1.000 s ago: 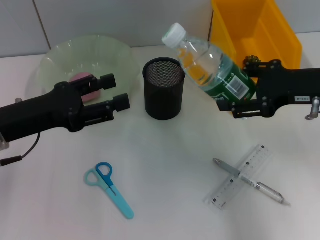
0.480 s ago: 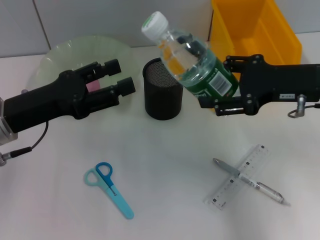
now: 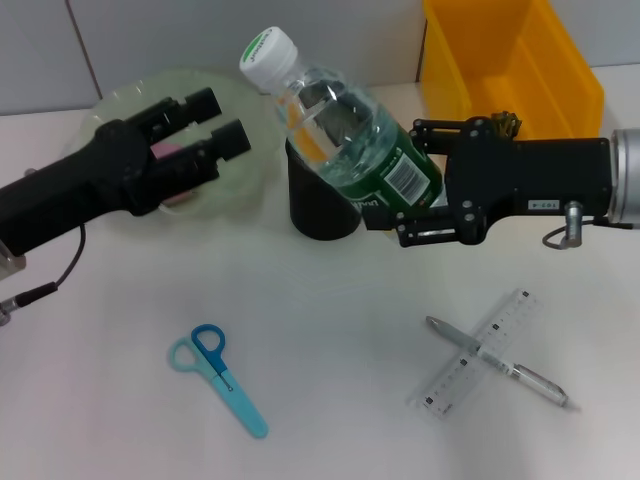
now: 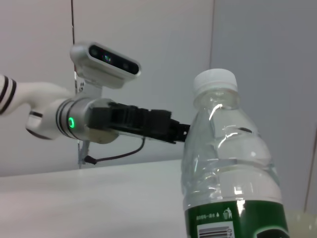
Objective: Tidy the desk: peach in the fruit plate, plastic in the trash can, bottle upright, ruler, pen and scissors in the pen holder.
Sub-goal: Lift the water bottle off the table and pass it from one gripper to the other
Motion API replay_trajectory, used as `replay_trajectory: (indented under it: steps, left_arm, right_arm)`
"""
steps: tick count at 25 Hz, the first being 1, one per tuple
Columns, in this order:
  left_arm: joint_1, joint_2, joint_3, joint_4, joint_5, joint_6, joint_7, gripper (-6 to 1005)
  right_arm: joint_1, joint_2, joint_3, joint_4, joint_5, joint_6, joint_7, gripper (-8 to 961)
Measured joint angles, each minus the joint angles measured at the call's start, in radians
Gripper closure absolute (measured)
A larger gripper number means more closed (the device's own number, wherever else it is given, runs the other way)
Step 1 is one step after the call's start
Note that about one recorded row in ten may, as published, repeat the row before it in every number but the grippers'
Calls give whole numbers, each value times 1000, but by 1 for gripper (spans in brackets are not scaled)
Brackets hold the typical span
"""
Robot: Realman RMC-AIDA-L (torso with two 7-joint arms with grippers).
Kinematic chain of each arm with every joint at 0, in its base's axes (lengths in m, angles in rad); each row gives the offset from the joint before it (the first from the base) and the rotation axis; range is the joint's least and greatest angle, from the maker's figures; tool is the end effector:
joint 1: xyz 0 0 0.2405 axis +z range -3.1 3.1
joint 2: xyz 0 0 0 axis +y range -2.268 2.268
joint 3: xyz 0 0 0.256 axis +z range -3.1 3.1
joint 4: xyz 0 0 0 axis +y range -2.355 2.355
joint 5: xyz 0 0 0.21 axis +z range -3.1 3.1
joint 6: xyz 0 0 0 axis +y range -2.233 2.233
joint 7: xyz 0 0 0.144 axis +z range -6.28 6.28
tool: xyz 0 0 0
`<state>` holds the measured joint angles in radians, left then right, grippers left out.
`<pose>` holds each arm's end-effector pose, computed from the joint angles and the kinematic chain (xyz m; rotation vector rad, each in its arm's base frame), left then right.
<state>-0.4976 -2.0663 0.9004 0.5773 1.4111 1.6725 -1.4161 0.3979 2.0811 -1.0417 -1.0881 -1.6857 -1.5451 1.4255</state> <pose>-0.2122 0.3274 0.0181 -2.5404 -0.6129 -1.3729 0.1945 0.3301 0.0321 -2.7343 0.1352 0.7541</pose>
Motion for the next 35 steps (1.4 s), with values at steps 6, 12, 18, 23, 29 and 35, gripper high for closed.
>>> replay_trajectory:
  steps: [6, 12, 18, 23, 29, 35]
  left_arm:
    - [12, 0, 0, -24, -77, 28, 2, 205]
    - [12, 0, 0, -40, -97, 48, 2, 206]
    - [11, -1, 0, -63, -118, 75, 9, 207]
    - [6, -2, 1, -86, -134, 82, 28, 208]
    - [4, -4, 3, -97, -143, 86, 45, 208]
    - [4, -5, 8, -112, -166, 102, 65, 209]
  right_arm:
    - [15, 1, -8, 43, 31, -1, -30, 187]
    - [31, 1, -12, 99, 75, -1, -66, 187]
    - [57, 1, -12, 152, 80, -1, -87, 187]
    - [71, 1, -20, 193, 105, -1, -112, 186]
    - [86, 2, -51, 229, 128, 8, -130, 186]
    - [101, 3, -59, 261, 135, 11, -142, 187]
